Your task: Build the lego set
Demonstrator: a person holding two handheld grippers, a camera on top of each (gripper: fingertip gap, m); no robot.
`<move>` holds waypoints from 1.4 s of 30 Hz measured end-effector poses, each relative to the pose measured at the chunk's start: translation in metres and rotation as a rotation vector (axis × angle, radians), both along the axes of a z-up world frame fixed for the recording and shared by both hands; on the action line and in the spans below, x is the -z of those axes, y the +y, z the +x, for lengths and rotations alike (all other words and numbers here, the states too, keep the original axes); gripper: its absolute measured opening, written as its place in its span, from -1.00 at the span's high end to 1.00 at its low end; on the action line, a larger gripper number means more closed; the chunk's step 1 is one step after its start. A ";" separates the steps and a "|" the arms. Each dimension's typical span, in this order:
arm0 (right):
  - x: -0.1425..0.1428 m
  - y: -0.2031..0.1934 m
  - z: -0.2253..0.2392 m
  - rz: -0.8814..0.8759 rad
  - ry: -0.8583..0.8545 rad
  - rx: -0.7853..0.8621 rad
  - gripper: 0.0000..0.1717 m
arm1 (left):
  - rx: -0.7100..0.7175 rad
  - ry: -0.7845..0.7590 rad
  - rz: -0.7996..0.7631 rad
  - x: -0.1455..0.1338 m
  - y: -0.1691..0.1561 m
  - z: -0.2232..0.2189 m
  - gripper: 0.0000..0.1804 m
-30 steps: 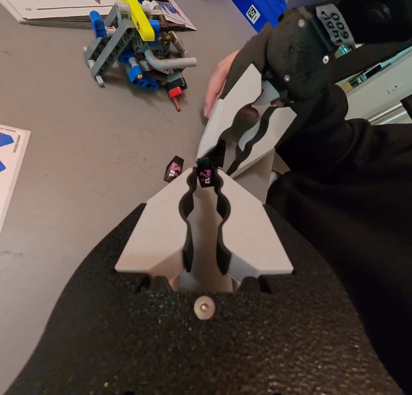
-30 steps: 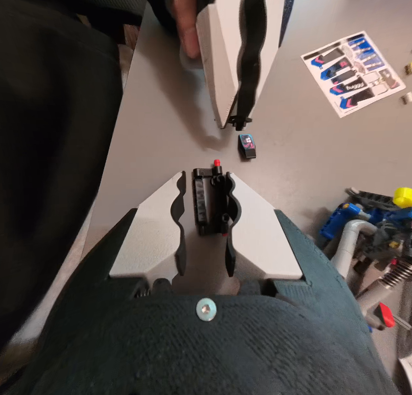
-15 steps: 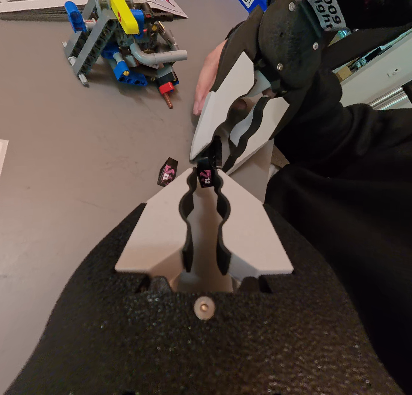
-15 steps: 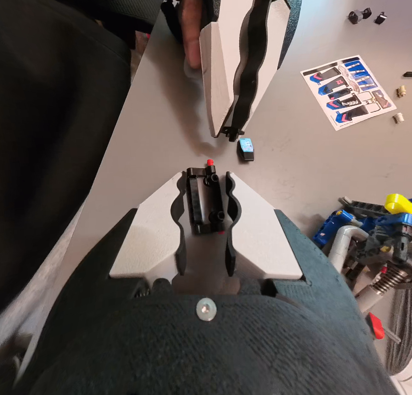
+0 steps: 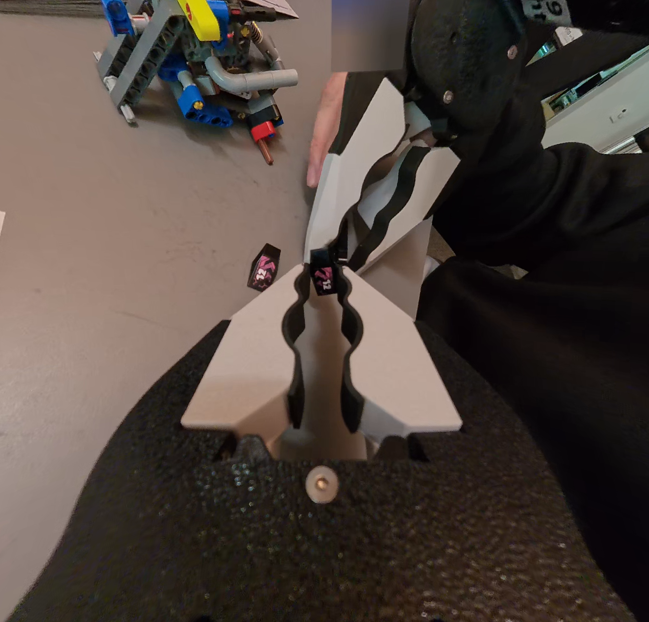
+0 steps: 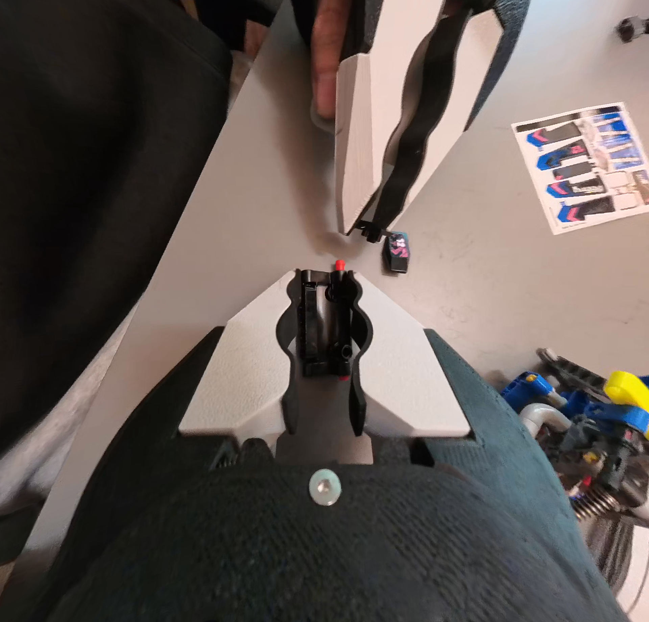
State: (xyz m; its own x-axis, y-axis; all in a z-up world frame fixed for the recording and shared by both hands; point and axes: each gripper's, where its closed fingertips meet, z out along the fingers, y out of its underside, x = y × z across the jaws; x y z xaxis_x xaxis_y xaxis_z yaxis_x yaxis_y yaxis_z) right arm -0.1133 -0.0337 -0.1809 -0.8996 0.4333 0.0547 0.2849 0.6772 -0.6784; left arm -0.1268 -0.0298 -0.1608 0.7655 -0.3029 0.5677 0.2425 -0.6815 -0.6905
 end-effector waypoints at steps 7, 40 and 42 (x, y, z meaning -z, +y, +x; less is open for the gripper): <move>-0.017 0.017 -0.024 0.113 0.442 0.276 0.73 | -0.023 -0.051 -0.002 -0.002 0.003 -0.003 0.87; -0.028 0.015 -0.025 0.249 0.760 0.351 0.73 | -0.061 -0.130 0.027 -0.010 0.011 -0.001 0.87; -0.028 0.015 -0.025 0.252 0.764 0.354 0.73 | -0.057 -0.125 0.022 -0.009 0.011 0.000 0.87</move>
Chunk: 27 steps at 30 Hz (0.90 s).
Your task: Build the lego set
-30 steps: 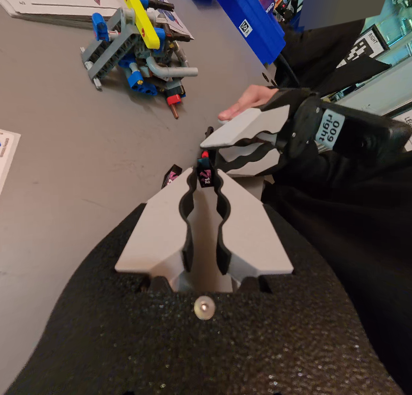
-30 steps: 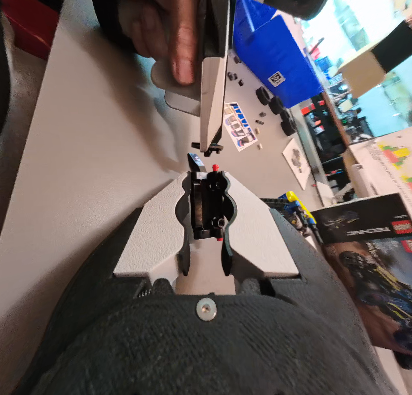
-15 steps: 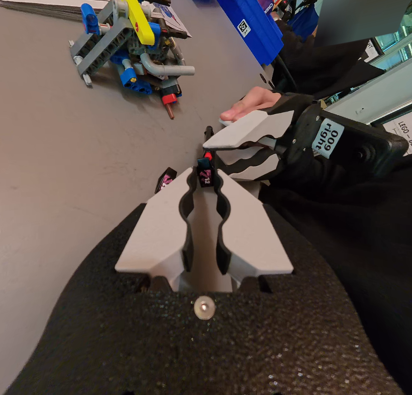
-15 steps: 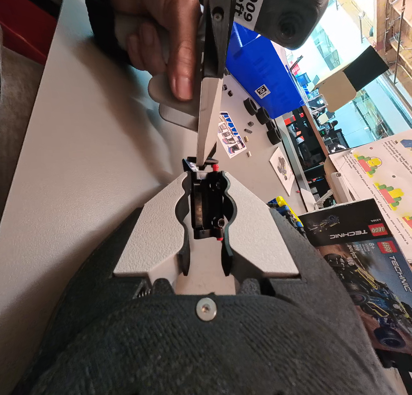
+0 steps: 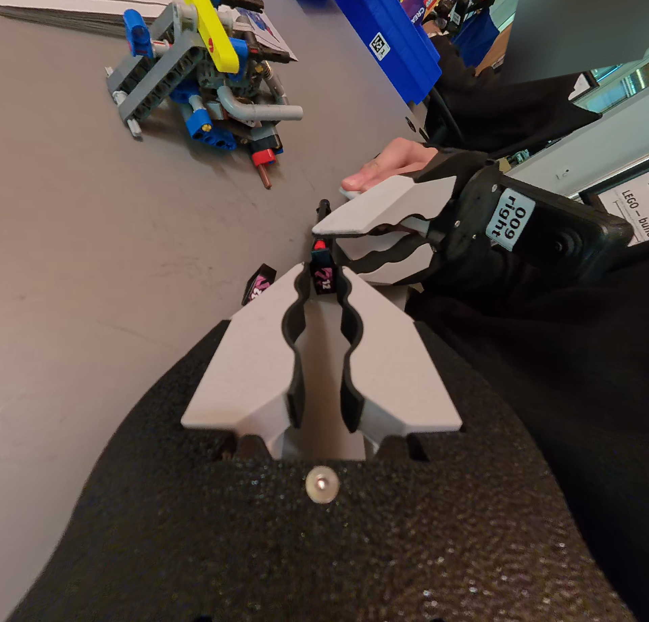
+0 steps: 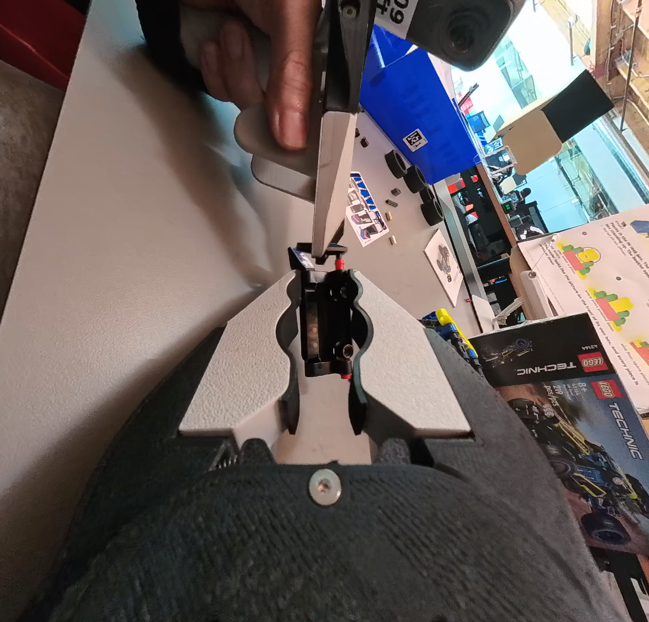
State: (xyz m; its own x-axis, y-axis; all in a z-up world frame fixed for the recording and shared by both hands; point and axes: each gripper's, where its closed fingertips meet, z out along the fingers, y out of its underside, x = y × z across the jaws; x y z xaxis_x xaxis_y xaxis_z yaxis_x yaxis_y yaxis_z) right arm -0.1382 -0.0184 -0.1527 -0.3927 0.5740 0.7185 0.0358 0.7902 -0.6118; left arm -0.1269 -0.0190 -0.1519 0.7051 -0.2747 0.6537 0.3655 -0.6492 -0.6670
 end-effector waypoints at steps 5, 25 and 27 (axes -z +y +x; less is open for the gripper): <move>0.002 0.000 0.000 0.036 0.003 -0.003 0.73 | -0.001 0.002 -0.019 0.003 0.000 0.000 0.87; 0.012 0.002 -0.001 0.159 -0.008 0.003 0.74 | 0.025 0.207 -0.050 0.016 0.005 0.003 0.87; 0.012 0.002 -0.001 0.161 -0.007 0.002 0.73 | 0.030 0.264 -0.039 0.017 0.006 0.003 0.86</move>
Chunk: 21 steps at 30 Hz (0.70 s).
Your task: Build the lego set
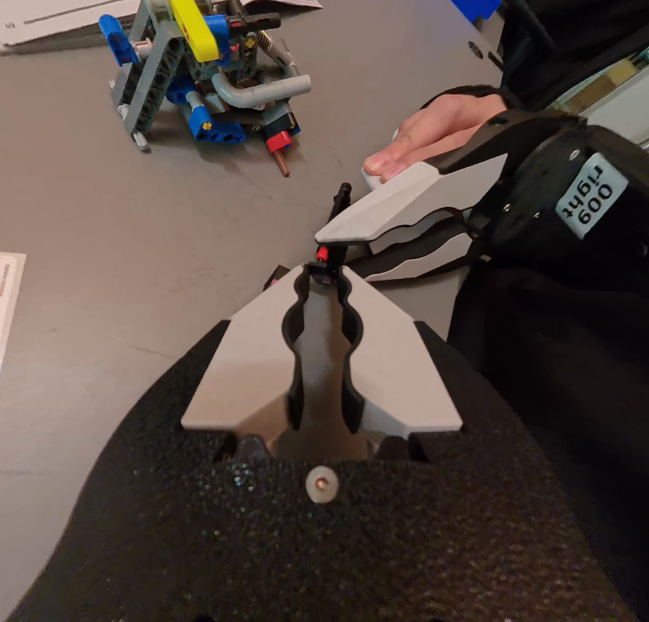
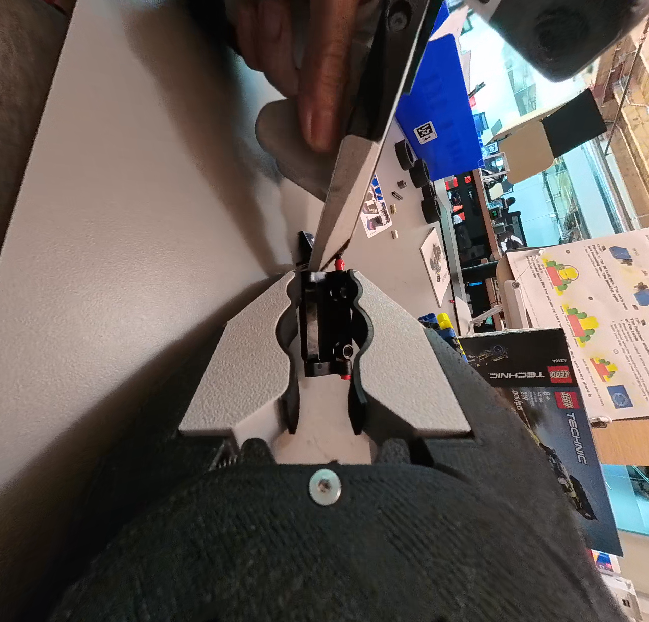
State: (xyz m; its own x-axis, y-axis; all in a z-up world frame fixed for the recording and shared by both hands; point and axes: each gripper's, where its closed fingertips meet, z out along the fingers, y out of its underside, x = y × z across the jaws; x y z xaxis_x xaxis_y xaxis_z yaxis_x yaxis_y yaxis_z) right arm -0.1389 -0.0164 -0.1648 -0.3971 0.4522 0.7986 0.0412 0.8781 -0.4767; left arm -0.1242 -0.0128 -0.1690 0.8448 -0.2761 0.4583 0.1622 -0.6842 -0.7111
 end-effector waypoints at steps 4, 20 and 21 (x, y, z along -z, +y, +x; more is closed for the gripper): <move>0.001 0.000 0.000 0.018 0.004 0.001 0.73 | 0.017 0.036 0.005 0.001 0.000 0.000 0.86; 0.000 0.008 -0.001 0.045 0.014 0.045 0.74 | 0.208 0.194 -0.276 -0.003 -0.031 -0.011 0.86; 0.000 0.011 -0.002 0.049 0.015 0.064 0.74 | 0.243 0.289 -0.312 -0.002 -0.036 -0.015 0.86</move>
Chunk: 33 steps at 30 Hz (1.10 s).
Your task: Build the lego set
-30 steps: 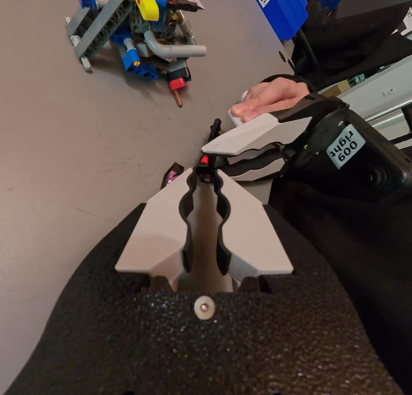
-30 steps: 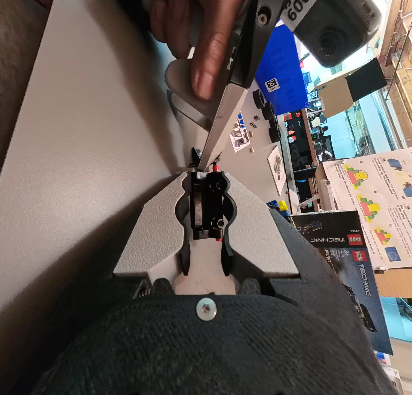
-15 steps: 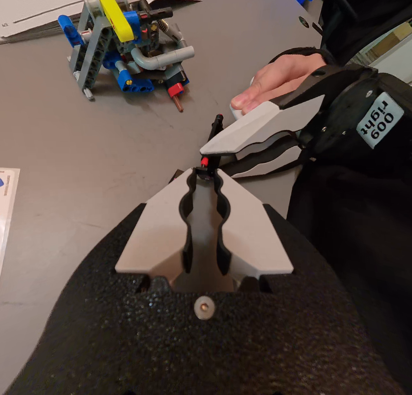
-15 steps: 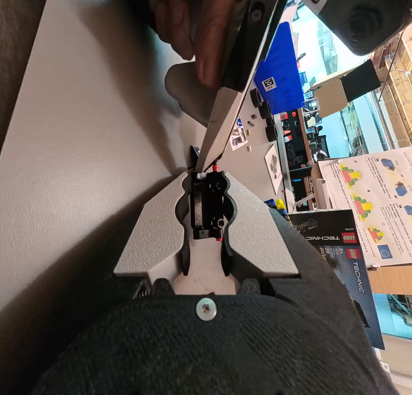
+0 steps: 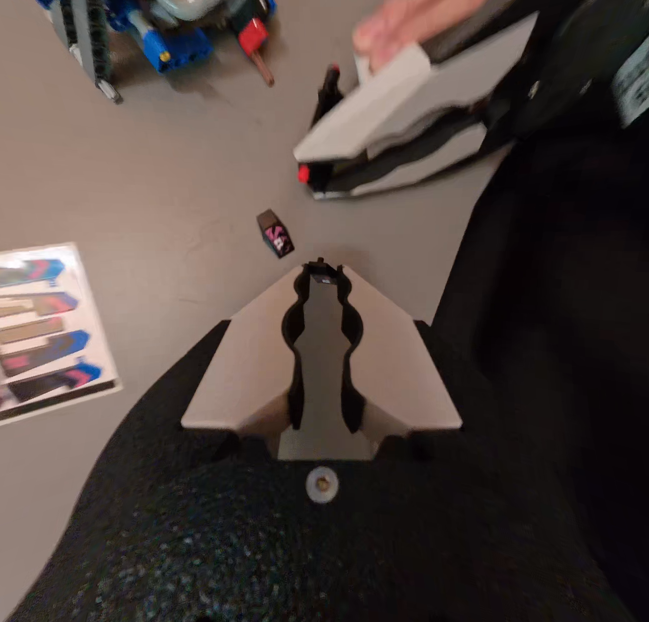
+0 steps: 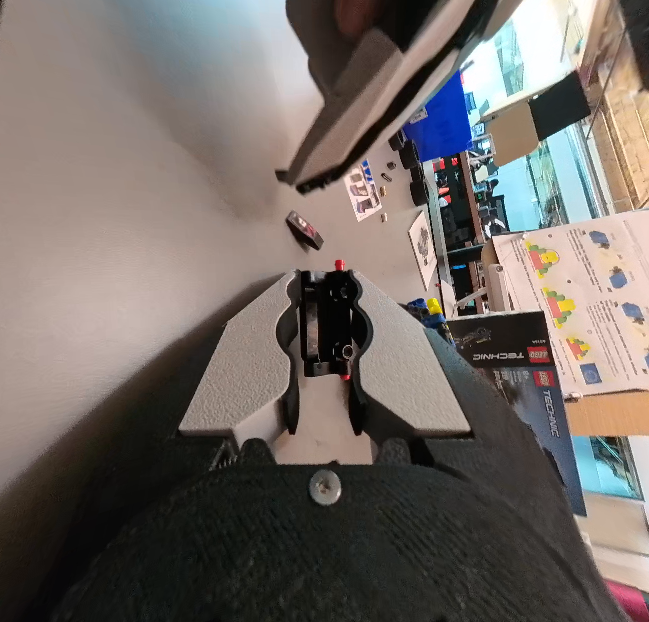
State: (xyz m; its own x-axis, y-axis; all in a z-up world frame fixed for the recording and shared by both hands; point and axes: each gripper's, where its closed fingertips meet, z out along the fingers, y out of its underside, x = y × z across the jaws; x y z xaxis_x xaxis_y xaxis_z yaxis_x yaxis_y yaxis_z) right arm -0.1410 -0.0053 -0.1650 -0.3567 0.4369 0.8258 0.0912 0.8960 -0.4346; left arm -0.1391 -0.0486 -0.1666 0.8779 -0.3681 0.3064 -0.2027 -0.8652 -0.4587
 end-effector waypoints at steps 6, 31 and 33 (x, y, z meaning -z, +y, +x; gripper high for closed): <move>0.000 0.013 0.000 -0.012 -0.002 0.060 0.74 | 0.236 0.421 -0.173 0.018 -0.008 -0.013 0.87; -0.001 0.024 0.000 -0.016 0.001 0.113 0.73 | 0.281 0.327 0.146 0.019 0.013 -0.010 0.80; -0.001 0.024 0.000 -0.015 0.001 0.112 0.74 | 0.270 0.328 0.169 0.018 0.014 -0.012 0.74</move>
State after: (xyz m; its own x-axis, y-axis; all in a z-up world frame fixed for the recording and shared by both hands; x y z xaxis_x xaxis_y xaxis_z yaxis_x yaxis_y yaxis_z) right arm -0.1415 0.0188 -0.1644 -0.3039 0.4859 0.8195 0.1894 0.8738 -0.4478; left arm -0.1509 -0.0345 -0.1848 0.7839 -0.6183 -0.0556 -0.5689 -0.6797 -0.4630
